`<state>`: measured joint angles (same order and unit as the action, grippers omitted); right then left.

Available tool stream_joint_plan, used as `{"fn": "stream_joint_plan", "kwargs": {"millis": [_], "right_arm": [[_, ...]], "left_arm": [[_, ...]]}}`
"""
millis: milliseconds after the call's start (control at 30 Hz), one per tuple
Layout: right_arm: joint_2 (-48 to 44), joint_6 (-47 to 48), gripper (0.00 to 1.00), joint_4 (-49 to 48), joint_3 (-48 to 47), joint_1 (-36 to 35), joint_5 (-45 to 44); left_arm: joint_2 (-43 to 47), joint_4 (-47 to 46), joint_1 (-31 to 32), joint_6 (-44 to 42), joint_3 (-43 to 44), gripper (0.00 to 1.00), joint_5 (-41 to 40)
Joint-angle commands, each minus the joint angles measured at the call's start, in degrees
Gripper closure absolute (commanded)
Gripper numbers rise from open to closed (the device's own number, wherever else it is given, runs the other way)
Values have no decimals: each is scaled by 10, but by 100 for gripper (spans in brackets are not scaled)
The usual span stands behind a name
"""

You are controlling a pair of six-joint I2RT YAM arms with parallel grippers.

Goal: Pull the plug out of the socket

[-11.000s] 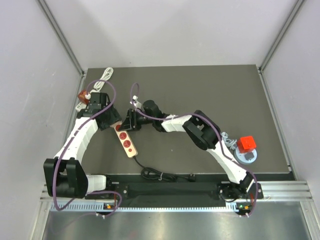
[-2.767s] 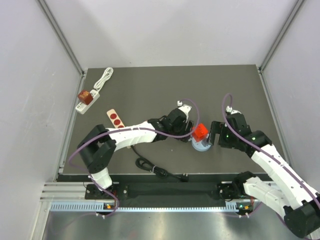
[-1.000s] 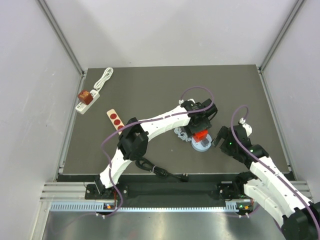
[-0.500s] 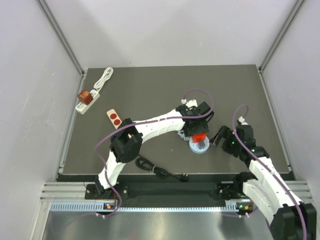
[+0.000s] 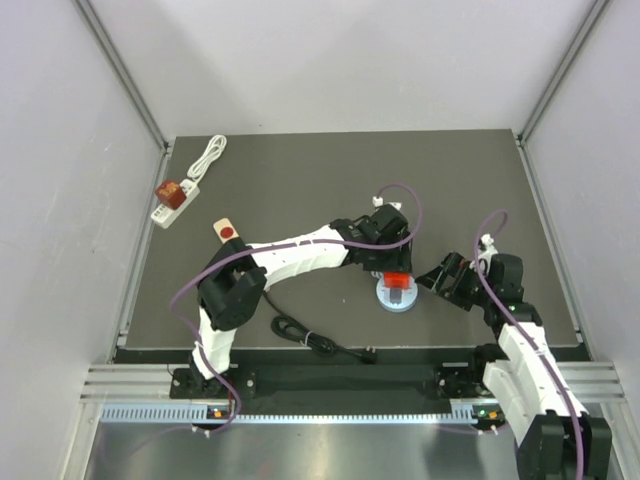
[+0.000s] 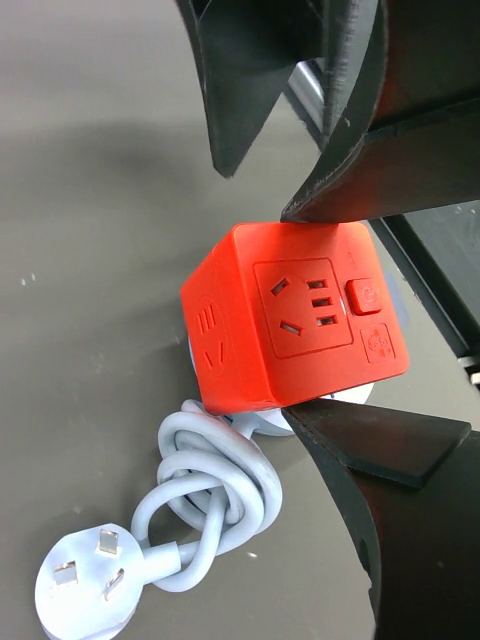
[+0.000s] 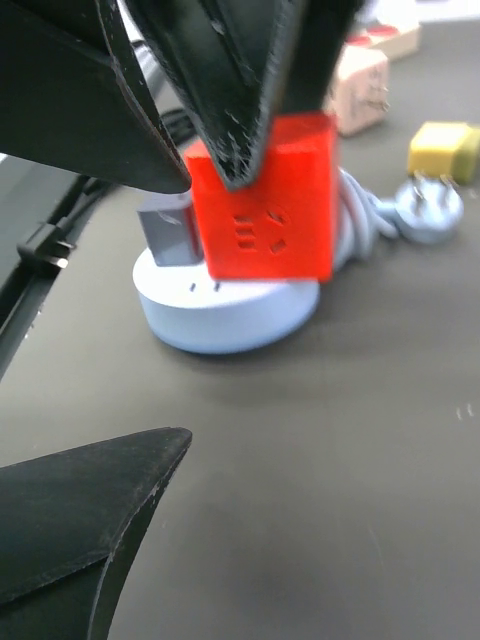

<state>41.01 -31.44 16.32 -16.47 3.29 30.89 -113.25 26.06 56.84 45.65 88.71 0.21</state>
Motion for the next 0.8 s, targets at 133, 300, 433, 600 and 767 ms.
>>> {"fn": "stream_joint_plan", "kwargs": {"millis": [133, 300, 433, 600, 767], "right_arm": [[-33, -4, 2, -61, 34, 7, 61], [-37, -41, 5, -117, 72, 7, 89], [-29, -52, 10, -148, 89, 7, 92], [-6, -55, 18, -191, 105, 7, 102], [27, -48, 33, -219, 113, 7, 74]], "left_arm": [[62, -133, -26, -70, -45, 100, 81], [74, -173, -42, -72, -70, 100, 130], [74, -187, -45, -69, -71, 100, 150], [72, -211, -45, -53, -75, 100, 175], [62, -239, -45, -30, -81, 100, 211]]}}
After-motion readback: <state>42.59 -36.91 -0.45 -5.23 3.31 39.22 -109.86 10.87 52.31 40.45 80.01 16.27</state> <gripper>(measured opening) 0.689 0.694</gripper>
